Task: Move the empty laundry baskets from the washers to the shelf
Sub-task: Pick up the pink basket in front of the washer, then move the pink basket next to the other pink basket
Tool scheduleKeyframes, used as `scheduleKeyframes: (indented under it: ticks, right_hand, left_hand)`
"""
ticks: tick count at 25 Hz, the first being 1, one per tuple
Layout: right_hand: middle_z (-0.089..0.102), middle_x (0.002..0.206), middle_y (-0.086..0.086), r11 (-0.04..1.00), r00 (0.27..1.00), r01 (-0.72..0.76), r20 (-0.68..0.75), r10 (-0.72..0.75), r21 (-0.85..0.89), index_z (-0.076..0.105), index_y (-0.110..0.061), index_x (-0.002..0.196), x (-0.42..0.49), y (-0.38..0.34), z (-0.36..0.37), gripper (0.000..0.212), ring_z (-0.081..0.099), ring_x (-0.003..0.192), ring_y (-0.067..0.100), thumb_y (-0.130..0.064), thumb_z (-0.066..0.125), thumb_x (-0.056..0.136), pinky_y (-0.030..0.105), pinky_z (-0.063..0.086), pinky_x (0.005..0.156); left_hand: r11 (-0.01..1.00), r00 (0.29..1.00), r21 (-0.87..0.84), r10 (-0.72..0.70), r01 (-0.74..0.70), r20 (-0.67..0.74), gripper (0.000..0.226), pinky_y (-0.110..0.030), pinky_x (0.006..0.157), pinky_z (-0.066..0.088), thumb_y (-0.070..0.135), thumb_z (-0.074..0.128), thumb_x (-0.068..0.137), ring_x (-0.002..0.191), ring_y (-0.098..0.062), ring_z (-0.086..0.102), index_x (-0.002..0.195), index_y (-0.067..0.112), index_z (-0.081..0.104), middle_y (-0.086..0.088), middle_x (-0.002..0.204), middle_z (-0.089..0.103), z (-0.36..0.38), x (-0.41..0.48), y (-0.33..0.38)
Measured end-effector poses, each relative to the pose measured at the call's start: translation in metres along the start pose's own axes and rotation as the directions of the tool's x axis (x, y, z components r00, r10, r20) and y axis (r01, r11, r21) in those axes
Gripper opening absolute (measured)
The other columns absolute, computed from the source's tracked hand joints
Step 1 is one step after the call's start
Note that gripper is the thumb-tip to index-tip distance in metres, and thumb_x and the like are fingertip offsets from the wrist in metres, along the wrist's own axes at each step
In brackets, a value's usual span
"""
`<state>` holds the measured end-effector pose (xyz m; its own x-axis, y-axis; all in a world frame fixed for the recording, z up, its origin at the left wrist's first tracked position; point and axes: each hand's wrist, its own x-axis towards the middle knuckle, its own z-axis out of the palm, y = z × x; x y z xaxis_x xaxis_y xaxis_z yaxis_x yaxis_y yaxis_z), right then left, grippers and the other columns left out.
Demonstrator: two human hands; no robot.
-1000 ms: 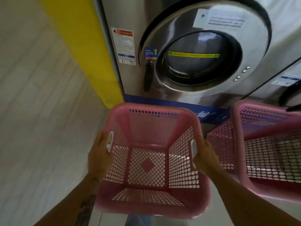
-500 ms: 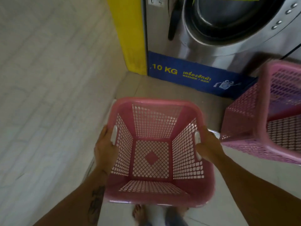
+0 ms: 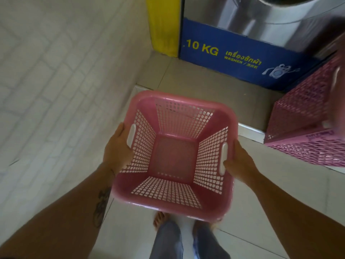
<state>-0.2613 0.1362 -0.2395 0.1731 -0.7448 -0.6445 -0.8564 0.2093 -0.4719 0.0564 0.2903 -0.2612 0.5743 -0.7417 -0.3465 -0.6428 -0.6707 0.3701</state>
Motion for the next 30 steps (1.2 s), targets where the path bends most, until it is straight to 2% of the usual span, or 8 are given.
scheduleKeyframes:
  ticks: [5,10,12,16,20,25,27,30]
  right_hand:
    - [0.063,0.125,0.007,0.995,0.995,0.045,0.093,-0.037,-0.091,0.052,-0.019,0.128,-0.069,-0.038,-0.040,0.045,0.057,0.091,0.019,-0.010,0.064,0.086,0.018,0.042,0.060]
    - [0.030,0.158,0.007,0.988,0.995,0.095,0.000,-0.096,-0.122,0.029,-0.014,0.150,-0.162,-0.062,-0.113,0.069,0.032,0.143,0.027,-0.026,0.060,0.090,0.036,0.027,0.114]
    - [0.039,0.153,0.009,0.985,0.992,0.100,-0.061,-0.109,-0.138,0.037,-0.014,0.147,-0.196,-0.056,-0.153,0.062,0.044,0.134,0.027,-0.024,0.059,0.090,0.037,0.039,0.108]
    - [0.065,0.107,0.010,0.987,0.969,0.128,-0.200,-0.146,-0.098,0.058,-0.010,0.116,-0.247,-0.033,-0.239,0.032,0.062,0.075,0.017,-0.011,0.063,0.085,0.029,0.053,0.058]
    - [0.062,0.104,-0.005,0.978,0.942,0.168,-0.274,-0.195,-0.121,0.056,-0.023,0.120,-0.281,0.015,-0.322,0.044,0.061,0.077,0.011,-0.003,0.059,0.081,0.022,0.052,0.054]
    - [0.064,0.103,-0.010,0.960,0.904,0.210,-0.338,-0.263,-0.185,0.057,-0.043,0.104,-0.296,0.106,-0.416,0.030,0.065,0.099,0.013,-0.022,0.061,0.084,0.034,0.054,0.090]
    - [0.067,0.100,-0.013,0.953,0.894,0.225,-0.347,-0.285,-0.203,0.064,-0.039,0.103,-0.316,0.132,-0.446,0.018,0.058,0.097,0.002,-0.028,0.061,0.089,0.038,0.043,0.105]
    - [0.068,0.112,0.004,0.959,0.889,0.208,-0.371,-0.268,-0.194,0.063,-0.019,0.114,-0.334,0.158,-0.484,0.027,0.062,0.099,0.012,-0.031,0.058,0.091,0.036,0.048,0.100]
  left_hand:
    - [0.987,0.990,-0.111,-0.103,0.114,0.098,0.065,-0.039,0.108,0.038,0.004,0.055,0.080,0.135,-0.027,0.043,0.142,0.015,0.043,-0.007,0.148,0.044,-0.058,-0.039,0.045]
    - [0.973,0.997,-0.232,0.024,-0.004,0.080,0.055,-0.030,0.104,0.038,0.001,0.055,0.081,0.128,-0.023,0.050,0.133,0.015,0.055,-0.005,0.140,0.053,-0.124,-0.104,0.121]
    - [0.968,0.989,-0.220,0.139,-0.124,0.055,0.050,-0.024,0.099,0.038,0.001,0.053,0.079,0.121,-0.020,0.053,0.126,0.016,0.062,-0.004,0.133,0.058,-0.151,-0.132,0.163]
    - [0.930,0.956,-0.225,0.293,-0.292,-0.027,0.052,-0.029,0.099,0.045,0.010,0.050,0.073,0.113,-0.024,0.061,0.121,0.017,0.067,-0.007,0.121,0.068,-0.181,-0.175,0.248]
    - [0.887,0.915,-0.230,0.398,-0.400,-0.058,0.061,-0.035,0.095,0.049,0.017,0.044,0.064,0.106,-0.027,0.064,0.121,0.018,0.065,-0.008,0.114,0.069,-0.179,-0.206,0.338]
    - [0.847,0.877,-0.227,0.468,-0.480,-0.108,0.045,-0.039,0.101,0.046,0.006,0.050,0.083,0.115,-0.025,0.059,0.125,0.018,0.061,-0.004,0.128,0.061,-0.157,-0.251,0.454]
    - [0.835,0.859,-0.202,0.500,-0.513,-0.114,0.044,-0.040,0.105,0.043,0.004,0.052,0.086,0.121,-0.025,0.055,0.127,0.015,0.060,-0.006,0.133,0.058,-0.141,-0.273,0.498]
    - [0.829,0.847,-0.175,0.526,-0.531,-0.078,0.038,-0.030,0.094,0.042,0.005,0.052,0.089,0.114,-0.021,0.055,0.125,0.014,0.059,-0.002,0.128,0.057,-0.120,-0.291,0.547]
